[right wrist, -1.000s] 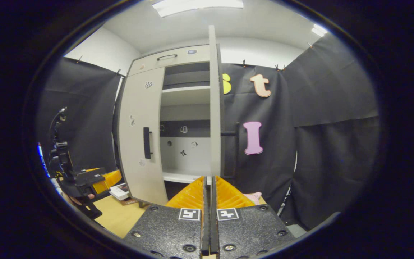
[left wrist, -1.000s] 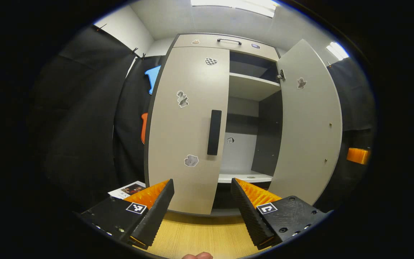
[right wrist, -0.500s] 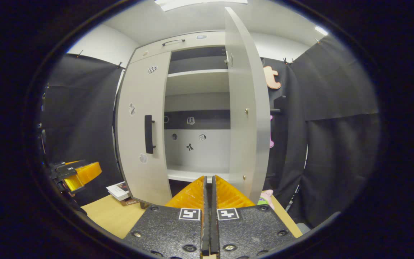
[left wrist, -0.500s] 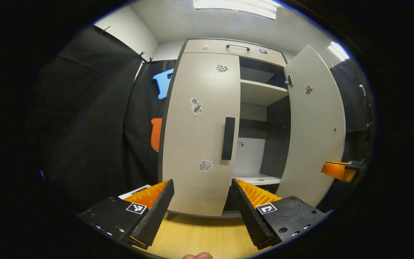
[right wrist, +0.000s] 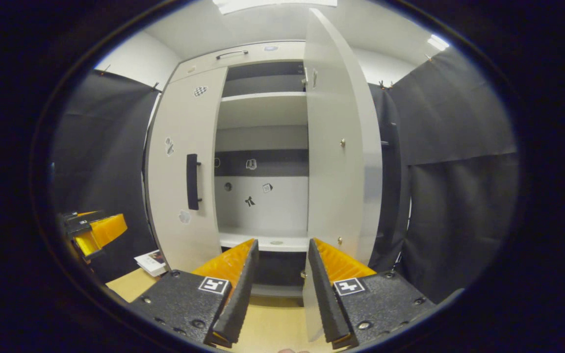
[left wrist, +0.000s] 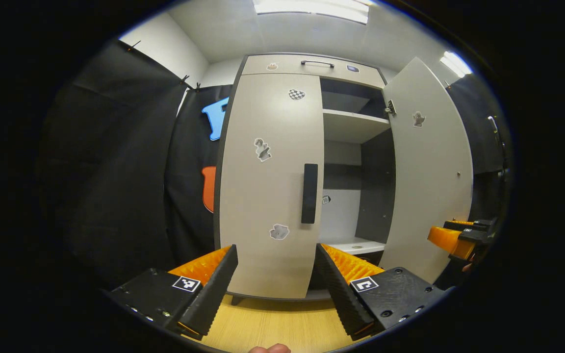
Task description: Open the right door of the double-door shoe cabinet with the right hand, and open the left door with the left hand.
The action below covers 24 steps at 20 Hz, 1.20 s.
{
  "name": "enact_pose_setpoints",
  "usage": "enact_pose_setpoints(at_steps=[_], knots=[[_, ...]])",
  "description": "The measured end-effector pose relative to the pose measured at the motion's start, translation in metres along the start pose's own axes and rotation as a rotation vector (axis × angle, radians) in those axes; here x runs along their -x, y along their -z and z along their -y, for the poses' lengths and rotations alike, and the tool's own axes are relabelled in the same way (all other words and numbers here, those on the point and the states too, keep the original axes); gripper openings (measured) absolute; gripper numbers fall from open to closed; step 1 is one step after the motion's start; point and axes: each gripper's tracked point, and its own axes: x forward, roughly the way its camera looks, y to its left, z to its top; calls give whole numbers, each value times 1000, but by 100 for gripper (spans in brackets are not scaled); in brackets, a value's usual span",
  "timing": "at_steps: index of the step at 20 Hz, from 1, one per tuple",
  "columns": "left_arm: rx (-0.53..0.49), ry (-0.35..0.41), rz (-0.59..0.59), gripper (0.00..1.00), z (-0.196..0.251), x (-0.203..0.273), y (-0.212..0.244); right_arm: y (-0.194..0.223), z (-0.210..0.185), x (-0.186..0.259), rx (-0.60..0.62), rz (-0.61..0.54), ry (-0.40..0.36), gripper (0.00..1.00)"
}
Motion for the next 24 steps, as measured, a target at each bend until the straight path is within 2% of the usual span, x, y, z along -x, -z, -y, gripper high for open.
enact_pose_setpoints(at_steps=[3,6,9,13,14,15,20,24], knots=[[23,56,-12,95,13,-19,-7,-1,-4,0,-11,0,-19,72],[26,112,18,95,32,-49,-30,1,-4,2,11,-12,-22,71],[-39,97,41,95,36,-88,-46,3,-11,8,-3,-17,-58,71],[-85,102,-5,95,49,-134,-42,7,-14,16,-1,-31,-99,71],[-101,93,-17,100,49,-144,-39,9,-16,16,5,-36,-118,71],[-107,85,-24,95,50,-156,-38,10,-15,18,8,-44,-128,71],[-86,102,-51,96,57,-199,-33,22,-4,17,0,-95,-131,72],[-12,89,-80,96,49,-214,-27,24,-2,16,-9,-111,-136,71]])
